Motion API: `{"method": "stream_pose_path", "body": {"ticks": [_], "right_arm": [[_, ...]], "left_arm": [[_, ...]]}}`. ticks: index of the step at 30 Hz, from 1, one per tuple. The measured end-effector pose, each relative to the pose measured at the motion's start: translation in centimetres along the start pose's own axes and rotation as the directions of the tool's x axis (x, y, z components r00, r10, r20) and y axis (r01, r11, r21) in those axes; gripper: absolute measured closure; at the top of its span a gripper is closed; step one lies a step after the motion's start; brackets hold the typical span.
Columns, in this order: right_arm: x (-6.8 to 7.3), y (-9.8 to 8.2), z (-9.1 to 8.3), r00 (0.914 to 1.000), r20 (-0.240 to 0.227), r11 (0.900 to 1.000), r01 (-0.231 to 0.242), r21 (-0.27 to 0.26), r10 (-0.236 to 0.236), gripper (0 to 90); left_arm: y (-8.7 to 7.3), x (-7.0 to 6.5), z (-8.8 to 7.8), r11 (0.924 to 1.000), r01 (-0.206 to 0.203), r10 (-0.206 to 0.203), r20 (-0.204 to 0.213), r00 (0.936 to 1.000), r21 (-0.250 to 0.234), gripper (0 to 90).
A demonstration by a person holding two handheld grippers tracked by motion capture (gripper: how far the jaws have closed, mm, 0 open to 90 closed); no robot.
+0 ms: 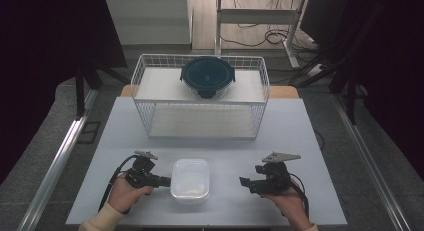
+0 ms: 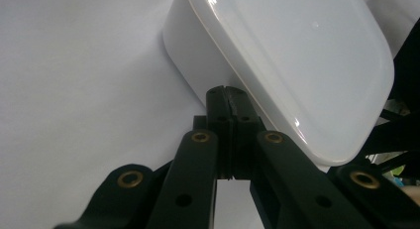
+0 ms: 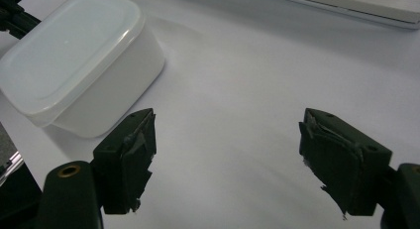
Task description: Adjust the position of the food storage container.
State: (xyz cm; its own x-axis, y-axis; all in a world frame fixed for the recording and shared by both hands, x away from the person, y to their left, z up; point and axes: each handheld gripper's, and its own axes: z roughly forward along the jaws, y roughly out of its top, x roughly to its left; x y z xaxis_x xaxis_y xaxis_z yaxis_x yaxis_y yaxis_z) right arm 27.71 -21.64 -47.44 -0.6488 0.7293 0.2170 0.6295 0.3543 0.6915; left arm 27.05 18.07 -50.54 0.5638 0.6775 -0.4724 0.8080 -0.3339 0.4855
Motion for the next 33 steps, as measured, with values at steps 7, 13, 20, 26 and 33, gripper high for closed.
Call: {"method": "stream_pose_path", "body": {"ticks": [7,13,20,26,33], "right_arm": [[0.1,0.0,0.1,1.0,-0.001,1.0,0.003,0.005,-0.003,21.9],[0.1,0.0,0.1,1.0,0.001,1.0,0.003,0.006,-0.003,22.0],[0.0,0.0,0.1,1.0,0.003,1.0,0.002,0.004,-0.002,21.9],[0.1,0.0,-0.2,0.9998,0.016,1.0,0.007,-0.019,-0.007,22.1],[0.0,0.2,-0.6,0.9998,0.015,0.999,0.009,-0.044,-0.009,22.2]], "left_arm": [[0.8,-0.8,1.1,1.0,-0.006,0.006,0.023,0.9997,-0.003,89.6],[1.7,-1.7,2.1,0.9997,-0.024,0.024,0.048,0.9985,-0.001,89.6],[2.2,-2.6,3.1,0.9994,-0.035,0.035,0.057,0.9978,0.004,89.7],[1.8,-2.5,1.7,0.9979,-0.043,0.043,0.009,0.999,-0.049,89.7],[0.4,-2.7,-2.5,0.9688,-0.048,0.016,-0.131,0.9912,-0.243,65.8]]}}
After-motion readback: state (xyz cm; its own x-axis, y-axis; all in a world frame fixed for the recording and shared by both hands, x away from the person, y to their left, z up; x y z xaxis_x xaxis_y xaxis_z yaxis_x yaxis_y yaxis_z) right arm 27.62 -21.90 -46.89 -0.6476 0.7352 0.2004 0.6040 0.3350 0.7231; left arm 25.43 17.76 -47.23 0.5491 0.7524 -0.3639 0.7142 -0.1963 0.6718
